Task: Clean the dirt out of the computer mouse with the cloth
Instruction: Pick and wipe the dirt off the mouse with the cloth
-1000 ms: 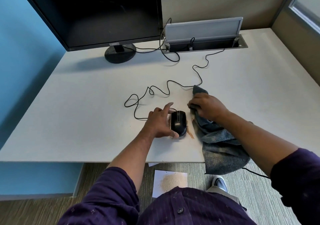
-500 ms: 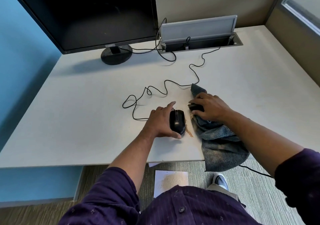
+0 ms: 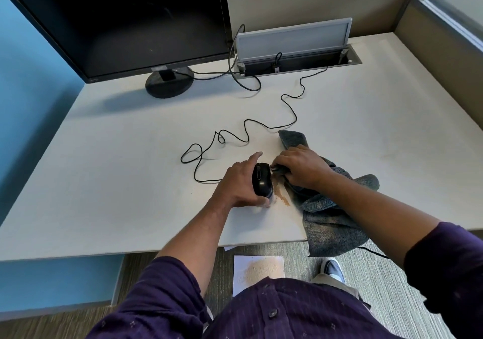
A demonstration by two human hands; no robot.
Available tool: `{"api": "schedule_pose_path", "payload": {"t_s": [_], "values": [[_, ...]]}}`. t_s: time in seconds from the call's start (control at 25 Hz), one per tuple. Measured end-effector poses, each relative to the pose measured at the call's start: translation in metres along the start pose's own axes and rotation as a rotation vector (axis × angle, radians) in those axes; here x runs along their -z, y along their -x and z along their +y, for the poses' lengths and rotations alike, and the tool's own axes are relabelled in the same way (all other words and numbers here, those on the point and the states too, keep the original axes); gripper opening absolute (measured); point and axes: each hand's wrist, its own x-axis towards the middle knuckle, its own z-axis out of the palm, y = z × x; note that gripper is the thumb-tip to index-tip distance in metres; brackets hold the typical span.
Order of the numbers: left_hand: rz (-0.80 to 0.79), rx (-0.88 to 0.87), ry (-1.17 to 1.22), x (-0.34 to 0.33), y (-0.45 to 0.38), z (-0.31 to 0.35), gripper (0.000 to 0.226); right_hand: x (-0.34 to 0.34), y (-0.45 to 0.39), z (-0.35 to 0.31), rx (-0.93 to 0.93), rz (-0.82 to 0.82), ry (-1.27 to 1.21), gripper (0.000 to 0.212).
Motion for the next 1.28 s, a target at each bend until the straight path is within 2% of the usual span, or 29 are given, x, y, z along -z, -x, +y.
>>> {"api": "schedule_pose_path", "payload": {"t_s": [0.32,0.52,0.64,0.72,0.92,1.12,1.28], "values": [[0.004,0.005,0.051,-0.007,-0.002,-0.005,0.132,-0.002,-0.014,-0.018,-0.088,-0.103,-0.048,0.021],[0.0,0.007,0.033,-0.006,-0.002,-0.007,0.131,0.005,0.004,-0.007,0.058,-0.223,-0.264,0.016],[-0.001,0.007,0.029,-0.005,-0.002,-0.007,0.131,0.006,-0.002,-0.004,-0.112,-0.04,-0.339,0.019],[-0.004,0.012,0.034,-0.004,-0.003,-0.006,0.131,0.002,-0.011,-0.011,-0.153,0.012,-0.297,0.021],[-0.015,0.022,0.01,-0.002,-0.003,-0.005,0.133,-0.008,-0.004,-0.024,-0.037,0.045,-0.322,0.022],[-0.012,0.019,0.002,-0.003,-0.003,-0.005,0.133,0.0,0.005,-0.007,0.262,0.02,-0.285,0.031],[0.0,0.011,0.005,-0.003,-0.001,-0.005,0.131,0.004,0.002,0.009,0.22,0.117,-0.15,0.027]]}}
